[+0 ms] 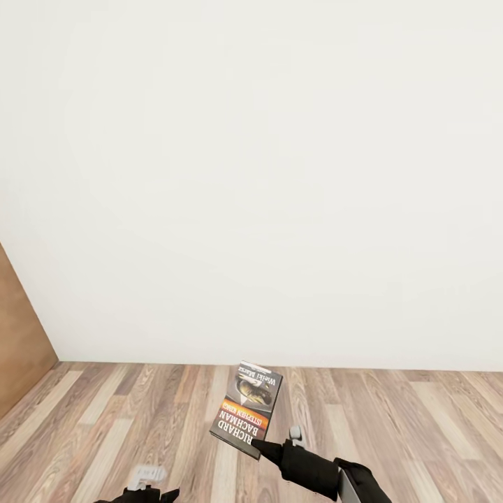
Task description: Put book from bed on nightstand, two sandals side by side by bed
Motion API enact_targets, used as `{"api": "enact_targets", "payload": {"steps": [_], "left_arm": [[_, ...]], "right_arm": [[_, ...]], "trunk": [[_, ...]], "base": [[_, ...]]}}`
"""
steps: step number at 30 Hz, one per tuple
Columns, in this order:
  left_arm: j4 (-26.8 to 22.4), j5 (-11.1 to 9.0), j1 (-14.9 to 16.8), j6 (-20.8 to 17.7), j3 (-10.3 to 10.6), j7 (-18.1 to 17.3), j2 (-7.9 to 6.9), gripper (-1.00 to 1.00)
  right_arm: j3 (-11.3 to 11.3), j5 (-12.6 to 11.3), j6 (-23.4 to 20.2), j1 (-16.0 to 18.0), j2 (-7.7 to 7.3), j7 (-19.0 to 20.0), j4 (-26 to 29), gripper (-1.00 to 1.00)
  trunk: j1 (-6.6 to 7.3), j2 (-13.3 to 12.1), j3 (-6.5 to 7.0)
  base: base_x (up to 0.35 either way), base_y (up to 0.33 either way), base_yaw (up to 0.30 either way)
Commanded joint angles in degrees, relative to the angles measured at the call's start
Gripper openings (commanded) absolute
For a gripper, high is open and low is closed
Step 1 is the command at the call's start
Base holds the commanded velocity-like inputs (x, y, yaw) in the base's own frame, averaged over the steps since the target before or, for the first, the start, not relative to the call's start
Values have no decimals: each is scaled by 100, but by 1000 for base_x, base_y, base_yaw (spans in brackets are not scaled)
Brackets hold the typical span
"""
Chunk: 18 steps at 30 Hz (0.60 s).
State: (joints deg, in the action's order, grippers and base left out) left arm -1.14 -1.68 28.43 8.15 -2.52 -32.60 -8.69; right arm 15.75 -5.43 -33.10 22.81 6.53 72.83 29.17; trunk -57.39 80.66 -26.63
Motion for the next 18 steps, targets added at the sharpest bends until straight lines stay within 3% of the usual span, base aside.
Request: {"api": "enact_targets", "payload": {"steps": [1, 18], "left_arm": [[8, -17, 5, 3, -21, -27, -1, 100], [9, -23, 4, -5, -21, -27, 57, 100]], "right_arm": [[34, -2, -57, 4, 6, 20, 2, -100], [34, -7, -57, 4, 6, 20, 1, -100]], "trunk": [[-2, 3, -6], [-2, 3, -6]], "base": [[250, 0, 0], [252, 0, 0]]}}
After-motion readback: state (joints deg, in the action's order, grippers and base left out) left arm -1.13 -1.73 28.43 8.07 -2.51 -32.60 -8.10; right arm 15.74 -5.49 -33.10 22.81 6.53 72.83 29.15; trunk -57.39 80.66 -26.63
